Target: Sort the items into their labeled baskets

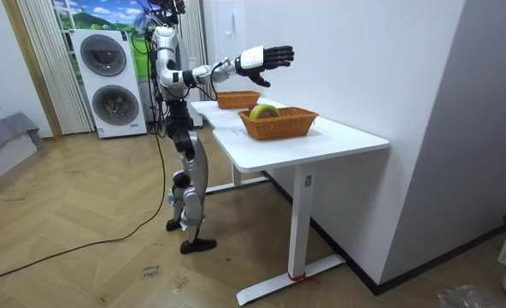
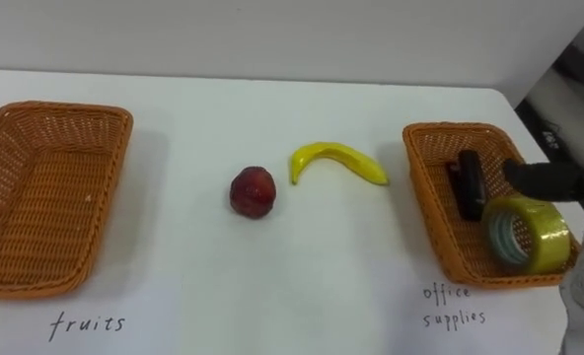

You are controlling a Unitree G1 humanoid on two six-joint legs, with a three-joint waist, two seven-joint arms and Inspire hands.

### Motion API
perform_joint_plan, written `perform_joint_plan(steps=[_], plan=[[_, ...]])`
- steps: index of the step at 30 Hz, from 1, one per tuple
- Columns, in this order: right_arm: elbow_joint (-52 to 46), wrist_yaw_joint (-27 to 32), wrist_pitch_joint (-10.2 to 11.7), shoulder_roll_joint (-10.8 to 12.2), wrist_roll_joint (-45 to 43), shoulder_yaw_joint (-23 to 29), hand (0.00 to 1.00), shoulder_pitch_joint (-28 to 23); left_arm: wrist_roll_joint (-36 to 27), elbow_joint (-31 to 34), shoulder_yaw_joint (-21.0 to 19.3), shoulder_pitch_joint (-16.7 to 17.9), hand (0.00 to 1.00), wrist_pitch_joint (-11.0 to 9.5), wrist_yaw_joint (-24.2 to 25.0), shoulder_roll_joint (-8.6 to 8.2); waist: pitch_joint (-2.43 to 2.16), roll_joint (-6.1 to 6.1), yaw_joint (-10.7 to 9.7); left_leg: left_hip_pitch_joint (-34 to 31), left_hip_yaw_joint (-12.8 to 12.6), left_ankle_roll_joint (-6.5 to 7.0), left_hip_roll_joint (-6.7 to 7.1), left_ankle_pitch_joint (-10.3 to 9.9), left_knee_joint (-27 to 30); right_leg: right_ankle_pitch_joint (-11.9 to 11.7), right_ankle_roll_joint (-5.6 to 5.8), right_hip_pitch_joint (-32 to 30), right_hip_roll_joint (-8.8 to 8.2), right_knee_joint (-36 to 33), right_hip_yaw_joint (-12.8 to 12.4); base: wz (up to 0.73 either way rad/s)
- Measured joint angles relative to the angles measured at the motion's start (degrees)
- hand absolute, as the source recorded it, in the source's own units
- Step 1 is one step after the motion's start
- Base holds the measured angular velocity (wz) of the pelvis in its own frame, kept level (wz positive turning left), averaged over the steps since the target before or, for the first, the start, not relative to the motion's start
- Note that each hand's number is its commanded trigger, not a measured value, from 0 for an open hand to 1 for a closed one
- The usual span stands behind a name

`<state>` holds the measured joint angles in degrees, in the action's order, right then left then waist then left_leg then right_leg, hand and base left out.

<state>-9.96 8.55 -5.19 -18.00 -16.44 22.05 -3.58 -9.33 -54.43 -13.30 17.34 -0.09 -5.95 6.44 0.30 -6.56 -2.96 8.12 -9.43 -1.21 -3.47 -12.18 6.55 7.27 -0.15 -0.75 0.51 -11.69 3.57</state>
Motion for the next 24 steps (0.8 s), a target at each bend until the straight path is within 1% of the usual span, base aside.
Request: perform_joint_plan(steps=[4, 6, 9, 11, 14, 16, 18, 19, 20, 21, 22, 24], plan=[[-4.23, -0.98, 0.04, -0.68, 5.71, 0.0, 0.0, 1.14, 0.03, -0.61, 0.02, 0.0, 0.0, 0.12, -0.01, -0.02, -0.01, -0.03, 0.22, 0.0, 0.03, 0.12, 0.01, -0.08, 0.01, 0.0, 0.0, 0.06, -0.1, 0.02, 0.15, 0.0], [-5.19, -1.14, 0.04, -0.89, 6.9, 0.01, 0.0, 2.77, 0.05, -0.64, 0.02, 0.07, 0.0, 0.12, -0.06, 0.05, 0.01, 0.04, 0.16, -0.26, 0.19, 0.15, 0.02, -0.09, 0.06, 0.0, 0.01, 0.03, -0.21, 0.04, 0.51, 0.06], [-5.23, -1.07, 0.03, -2.64, 7.17, -0.42, 0.0, 5.59, 0.04, -0.46, 0.08, -0.08, 0.0, 0.11, -0.06, 0.47, 0.0, 0.05, 0.45, -0.43, 0.37, 0.15, 0.0, -0.1, 0.19, 0.0, 0.01, 0.02, -0.29, 0.01, 0.95, 0.05], [-5.25, -0.98, 0.04, -2.83, 7.13, -0.91, 0.0, 7.47, 0.05, -0.46, 0.21, -0.13, 0.0, 0.12, -0.06, 0.86, -0.01, 0.06, 0.63, -0.5, 0.51, 0.15, -0.01, -0.09, 0.23, 0.0, 0.01, 0.04, -0.31, 0.02, 1.15, 0.04], [-5.21, -0.98, 0.02, -2.84, 7.13, -1.2, 0.0, 9.16, 0.01, -0.5, 0.21, -0.13, 0.0, 0.13, -0.06, 1.08, -0.03, 0.03, 1.81, -0.43, 0.74, 0.16, 0.0, -0.09, 0.29, 0.01, 0.02, 0.27, -0.38, 0.02, 1.33, 0.04], [-5.13, -1.06, -0.44, -2.87, 4.2, -3.16, 0.0, 11.39, 0.33, -0.67, 0.09, -0.02, 0.0, 0.16, 0.11, 0.68, -0.01, -0.1, 2.27, -0.49, 0.86, 0.16, 0.05, -0.08, 0.38, 0.01, 0.02, 0.28, -0.48, 0.02, 1.53, 0.04], [-4.92, -1.25, -0.58, -2.89, 2.93, -4.12, 0.0, 12.37, 0.33, -0.66, 0.09, -0.22, 0.0, 0.17, 0.47, 0.5, 0.06, -0.33, 3.31, -0.68, 1.37, 0.16, 0.06, -0.08, 0.61, 0.02, 0.01, 0.34, -0.52, 0.06, 1.81, 0.1], [-4.71, -1.29, -0.71, -2.89, 2.36, -4.93, 0.0, 12.6, 0.31, -0.66, 0.09, -0.22, 0.0, 0.2, 0.5, 0.53, 0.22, -0.71, 3.52, -0.68, 1.83, 0.16, 0.06, -0.08, 0.86, 0.1, -0.01, 0.68, -0.6, 0.18, 2.26, 0.17], [-4.65, -1.46, -0.73, -2.89, 2.34, -5.21, 0.0, 12.63, 0.31, -0.65, 0.09, -0.22, 0.0, 0.25, 0.5, 0.57, 0.23, -0.85, 3.52, -0.67, 2.11, 0.16, 0.07, -0.08, 0.87, 0.19, -0.02, 0.86, -0.65, 0.22, 2.55, 0.23], [-4.66, -2.18, -0.91, -2.89, 2.17, -5.39, 0.0, 12.64, 0.33, -0.63, 0.09, -0.25, 0.0, 0.32, 0.59, 0.6, 0.09, -1.05, 3.87, -0.72, 2.6, 0.16, 0.1, -0.08, 0.88, 0.27, -0.01, 1.02, -0.73, 0.23, 3.02, 0.19], [-4.68, -2.65, -1.01, -2.89, 1.8, -5.56, 0.0, 12.64, 0.33, -0.64, 0.1, -0.25, 0.0, 0.43, 0.77, 0.6, 0.02, -1.15, 4.72, -0.76, 2.98, 0.16, 0.12, -0.08, 0.9, 0.3, -0.01, 1.1, -0.79, 0.23, 3.26, 0.22], [-4.68, -3.72, -1.23, -2.9, 1.34, -5.89, 0.0, 12.65, 0.31, -0.74, 0.07, -0.25, 0.0, 0.53, 1.34, 0.62, -0.03, -1.27, 5.13, -0.88, 3.62, 0.16, 0.2, -0.08, 1.04, 0.38, 0.03, 1.41, -1.06, 0.23, 4.31, 0.19]])
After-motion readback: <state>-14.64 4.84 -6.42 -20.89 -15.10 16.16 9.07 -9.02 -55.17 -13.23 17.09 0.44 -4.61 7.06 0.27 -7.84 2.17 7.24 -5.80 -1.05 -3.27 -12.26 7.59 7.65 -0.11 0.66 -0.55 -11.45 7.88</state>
